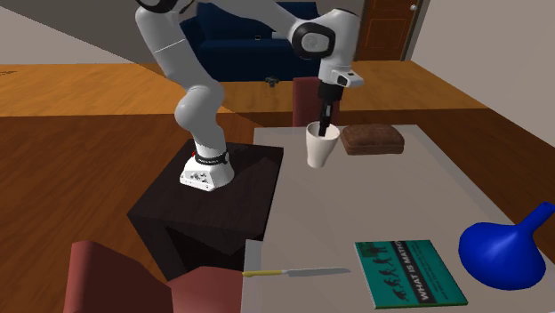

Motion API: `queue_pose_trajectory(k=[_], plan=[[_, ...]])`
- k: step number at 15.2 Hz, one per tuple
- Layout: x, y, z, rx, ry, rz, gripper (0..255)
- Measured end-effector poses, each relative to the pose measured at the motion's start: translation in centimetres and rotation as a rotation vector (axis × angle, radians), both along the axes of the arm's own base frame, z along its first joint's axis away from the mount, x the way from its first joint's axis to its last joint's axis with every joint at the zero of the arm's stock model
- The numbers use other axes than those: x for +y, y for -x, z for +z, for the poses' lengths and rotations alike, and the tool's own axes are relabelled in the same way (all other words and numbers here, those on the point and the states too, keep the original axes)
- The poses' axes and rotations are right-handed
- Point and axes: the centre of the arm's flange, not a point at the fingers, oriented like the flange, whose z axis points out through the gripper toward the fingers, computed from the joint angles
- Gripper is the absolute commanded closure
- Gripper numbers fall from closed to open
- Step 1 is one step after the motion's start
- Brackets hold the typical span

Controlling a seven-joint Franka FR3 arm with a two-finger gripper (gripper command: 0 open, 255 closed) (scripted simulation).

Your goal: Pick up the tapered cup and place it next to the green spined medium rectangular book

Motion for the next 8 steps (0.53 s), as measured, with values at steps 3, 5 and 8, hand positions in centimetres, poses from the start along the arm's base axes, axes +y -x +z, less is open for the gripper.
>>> queue_pose_trajectory(k=[3,5,8], plan=[[-3.9,-0.7,0.0,0.0,0.0,0.0,255],[-6.5,-1.9,0.0,0.0,0.0,0.0,255],[-9.8,-2.6,-0.1,0.0,-0.001,0.001,255]])
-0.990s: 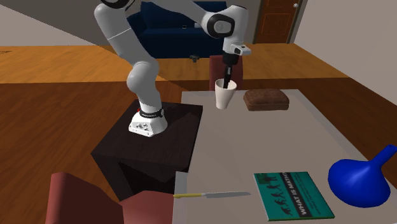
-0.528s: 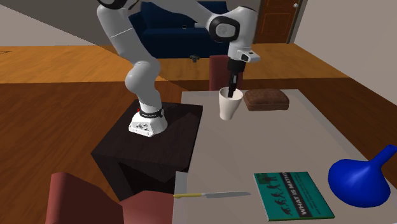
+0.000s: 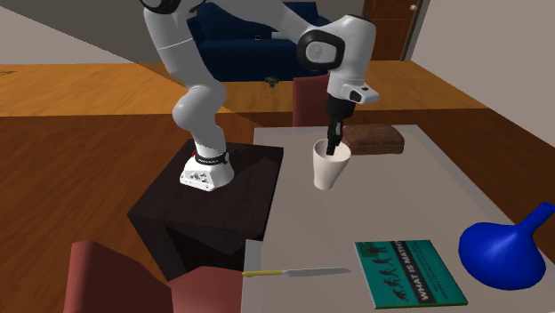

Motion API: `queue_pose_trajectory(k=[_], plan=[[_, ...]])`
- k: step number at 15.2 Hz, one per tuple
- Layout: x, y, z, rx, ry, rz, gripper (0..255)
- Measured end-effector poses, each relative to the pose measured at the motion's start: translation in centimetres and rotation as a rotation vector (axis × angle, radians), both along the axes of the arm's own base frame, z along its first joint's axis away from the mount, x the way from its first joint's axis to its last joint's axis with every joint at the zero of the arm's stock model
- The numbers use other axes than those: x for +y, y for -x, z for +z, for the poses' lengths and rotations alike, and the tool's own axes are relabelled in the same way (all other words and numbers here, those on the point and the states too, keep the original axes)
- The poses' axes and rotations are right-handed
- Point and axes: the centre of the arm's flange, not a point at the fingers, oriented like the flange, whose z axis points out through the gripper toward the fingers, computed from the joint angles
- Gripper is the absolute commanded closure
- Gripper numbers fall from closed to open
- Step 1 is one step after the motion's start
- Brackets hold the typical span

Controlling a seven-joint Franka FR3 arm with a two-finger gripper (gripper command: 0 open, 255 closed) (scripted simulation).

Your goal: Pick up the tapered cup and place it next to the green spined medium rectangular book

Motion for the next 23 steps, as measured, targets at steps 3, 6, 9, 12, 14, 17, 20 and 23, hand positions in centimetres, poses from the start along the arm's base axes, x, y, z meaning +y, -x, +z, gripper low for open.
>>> queue_pose_trajectory(k=[3,6,9,12,14,17,20,23], plan=[[-4.2,-1.3,0.1,0.0,0.0,-0.001,255],[-8.0,-2.4,0.4,0.0,0.0,-0.001,255],[-11.5,-3.2,0.0,0.0,0.0,-0.001,255],[-15.5,-4.4,0.0,0.0,0.0,-0.001,255],[-18.2,-4.9,0.0,0.0,0.0,-0.001,255],[-21.9,-5.9,0.1,0.0,0.001,-0.001,255],[-25.8,-6.8,-0.2,0.001,0.001,-0.001,255],[-29.4,-8.2,0.4,0.001,0.001,-0.001,255]])
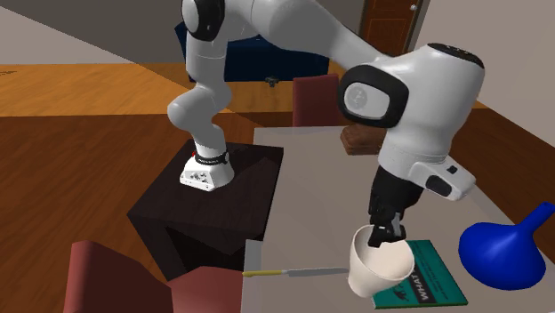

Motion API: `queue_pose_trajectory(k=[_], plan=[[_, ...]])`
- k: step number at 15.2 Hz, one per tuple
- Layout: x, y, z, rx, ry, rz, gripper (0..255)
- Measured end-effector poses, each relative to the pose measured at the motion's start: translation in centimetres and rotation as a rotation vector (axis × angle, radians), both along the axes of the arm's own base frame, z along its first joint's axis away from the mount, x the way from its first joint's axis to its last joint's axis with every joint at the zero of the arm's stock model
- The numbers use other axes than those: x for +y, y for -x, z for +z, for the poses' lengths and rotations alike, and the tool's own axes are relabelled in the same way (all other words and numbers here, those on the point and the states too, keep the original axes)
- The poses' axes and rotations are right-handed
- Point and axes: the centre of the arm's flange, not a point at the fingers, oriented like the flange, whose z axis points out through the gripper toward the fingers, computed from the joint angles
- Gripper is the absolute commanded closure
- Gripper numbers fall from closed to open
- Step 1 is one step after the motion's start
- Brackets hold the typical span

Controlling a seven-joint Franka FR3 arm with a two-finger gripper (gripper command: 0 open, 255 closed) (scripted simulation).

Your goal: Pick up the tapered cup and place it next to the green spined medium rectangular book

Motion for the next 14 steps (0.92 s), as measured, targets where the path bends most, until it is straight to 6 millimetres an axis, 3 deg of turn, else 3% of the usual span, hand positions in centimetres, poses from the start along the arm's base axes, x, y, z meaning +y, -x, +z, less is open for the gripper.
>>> queue_pose_trajectory(k=[7,14], plan=[[-8.5,-2.6,-0.7,0.0,0.0,0.0,255],[-9.1,-2.6,-4.0,0.0,-0.001,0.002,255]])
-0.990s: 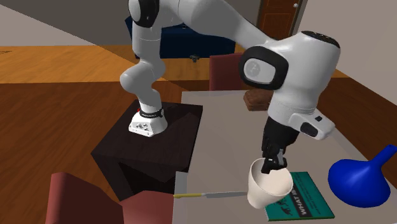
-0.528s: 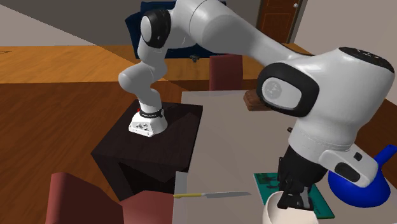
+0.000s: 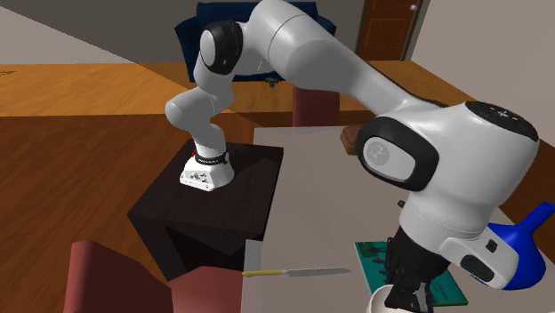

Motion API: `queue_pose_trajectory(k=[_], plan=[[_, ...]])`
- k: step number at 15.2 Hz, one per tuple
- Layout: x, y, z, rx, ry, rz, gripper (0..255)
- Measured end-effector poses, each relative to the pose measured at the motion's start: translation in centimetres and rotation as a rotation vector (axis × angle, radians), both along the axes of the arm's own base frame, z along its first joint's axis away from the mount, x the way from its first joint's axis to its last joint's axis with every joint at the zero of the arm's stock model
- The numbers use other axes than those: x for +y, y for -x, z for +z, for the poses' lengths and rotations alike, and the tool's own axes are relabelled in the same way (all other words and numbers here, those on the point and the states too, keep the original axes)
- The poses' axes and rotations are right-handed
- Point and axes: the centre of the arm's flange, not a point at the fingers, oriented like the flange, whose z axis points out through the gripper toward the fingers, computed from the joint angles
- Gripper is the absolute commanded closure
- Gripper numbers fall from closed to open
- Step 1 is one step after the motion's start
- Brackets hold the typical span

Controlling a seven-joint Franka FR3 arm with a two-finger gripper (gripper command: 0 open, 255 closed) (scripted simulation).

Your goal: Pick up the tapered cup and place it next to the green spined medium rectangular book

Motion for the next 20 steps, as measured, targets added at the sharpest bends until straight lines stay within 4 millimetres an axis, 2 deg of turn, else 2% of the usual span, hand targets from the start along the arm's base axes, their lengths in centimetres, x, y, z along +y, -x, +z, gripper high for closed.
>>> queue_pose_trajectory(k=[20], plan=[[0.0,-0.1,-10.5,0.0,0.0,0.0,255]])
